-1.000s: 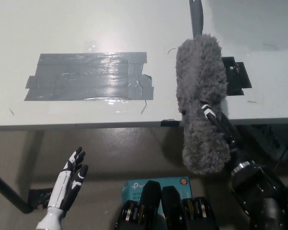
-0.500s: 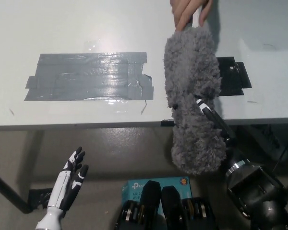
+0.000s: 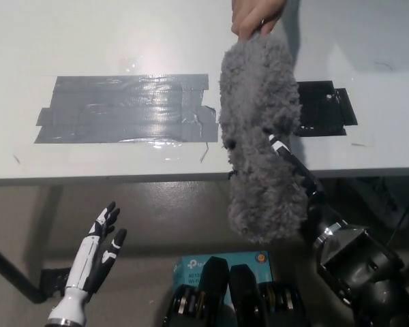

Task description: A grey duster is kept infront of the robot in the middle of the table and the robot extends its right arm to grab the duster, picks it up and hands it to a person

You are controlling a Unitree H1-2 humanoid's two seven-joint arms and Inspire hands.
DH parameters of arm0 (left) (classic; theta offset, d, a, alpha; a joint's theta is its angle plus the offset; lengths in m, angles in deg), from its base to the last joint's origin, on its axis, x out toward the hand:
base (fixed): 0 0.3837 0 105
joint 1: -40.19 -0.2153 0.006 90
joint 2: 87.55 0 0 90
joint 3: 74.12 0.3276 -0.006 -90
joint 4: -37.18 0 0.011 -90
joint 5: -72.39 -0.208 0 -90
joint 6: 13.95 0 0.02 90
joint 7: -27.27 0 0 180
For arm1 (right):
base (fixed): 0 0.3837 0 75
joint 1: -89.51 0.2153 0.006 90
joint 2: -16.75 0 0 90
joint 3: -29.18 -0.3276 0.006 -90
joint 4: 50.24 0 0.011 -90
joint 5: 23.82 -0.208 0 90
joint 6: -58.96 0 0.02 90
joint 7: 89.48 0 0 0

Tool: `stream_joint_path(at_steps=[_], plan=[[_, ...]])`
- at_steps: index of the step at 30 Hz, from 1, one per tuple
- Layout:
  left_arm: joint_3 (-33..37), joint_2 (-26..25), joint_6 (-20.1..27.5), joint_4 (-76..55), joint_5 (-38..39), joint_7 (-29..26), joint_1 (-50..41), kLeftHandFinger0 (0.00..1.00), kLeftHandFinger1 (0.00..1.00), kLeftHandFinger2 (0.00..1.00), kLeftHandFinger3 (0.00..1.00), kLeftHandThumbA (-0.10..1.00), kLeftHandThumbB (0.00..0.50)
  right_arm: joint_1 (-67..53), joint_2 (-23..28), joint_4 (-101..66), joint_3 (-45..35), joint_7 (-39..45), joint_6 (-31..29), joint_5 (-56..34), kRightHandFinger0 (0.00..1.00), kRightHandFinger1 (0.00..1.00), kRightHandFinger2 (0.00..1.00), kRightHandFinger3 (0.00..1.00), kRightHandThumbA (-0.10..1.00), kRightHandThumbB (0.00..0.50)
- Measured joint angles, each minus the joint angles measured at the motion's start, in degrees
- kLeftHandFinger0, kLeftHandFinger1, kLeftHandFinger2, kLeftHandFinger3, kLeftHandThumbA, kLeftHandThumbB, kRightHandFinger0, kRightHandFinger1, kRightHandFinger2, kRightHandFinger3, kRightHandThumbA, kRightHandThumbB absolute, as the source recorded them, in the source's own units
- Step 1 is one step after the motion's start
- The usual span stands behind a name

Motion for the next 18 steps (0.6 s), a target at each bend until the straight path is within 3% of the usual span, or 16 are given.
stream_joint_path(at_steps=[1, 3, 5, 9, 15, 18], plan=[[0.0, 0.0, 0.0, 0.0, 0.0, 0.0, 0.0, 1.0, 1.0, 1.0, 1.0, 0.92, 0.233, 0.0, 0.2, 0.0, 0.2, 0.3, 0.0, 0.0, 1.0, 1.0, 1.0, 1.0, 0.67, 0.333], [0.0, 0.0, 0.0, 0.0, -0.1, 0.0, 0.0, 1.0, 1.0, 1.0, 1.0, 0.91, 0.224, 0.0, 1.2, 0.0, 1.1, 2.3, 0.0, 0.2, 1.0, 1.0, 1.0, 1.0, 0.8, 0.392], [0.0, 0.0, 0.0, 0.0, -0.2, 0.0, 0.0, 1.0, 1.0, 1.0, 1.0, 0.91, 0.222, 0.0, 1.8, 0.0, 1.4, 3.7, 0.0, 0.5, 1.0, 1.0, 1.0, 1.0, 0.82, 0.446], [0.0, 0.0, 0.0, 0.0, -0.3, 0.0, 0.0, 1.0, 1.0, 1.0, 1.0, 0.91, 0.237, 0.0, 3.3, 0.0, 2.2, 6.9, 0.0, 2.7, 1.0, 1.0, 1.0, 1.0, 0.85, 0.468], [0.0, 0.0, 0.0, 0.0, -0.3, 0.0, 0.0, 1.0, 1.0, 1.0, 1.0, 0.9, 0.223, -0.6, 5.6, -0.1, 4.0, 12.0, -0.4, 8.4, 1.0, 1.0, 1.0, 1.0, 0.91, 0.423], [0.0, 0.0, 0.0, 0.2, -0.4, 0.0, 0.1, 1.0, 1.0, 1.0, 1.0, 0.9, 0.228, -2.3, 6.6, 0.0, 4.1, 14.8, -1.1, 12.6, 1.0, 1.0, 1.0, 1.0, 0.88, 0.41]])
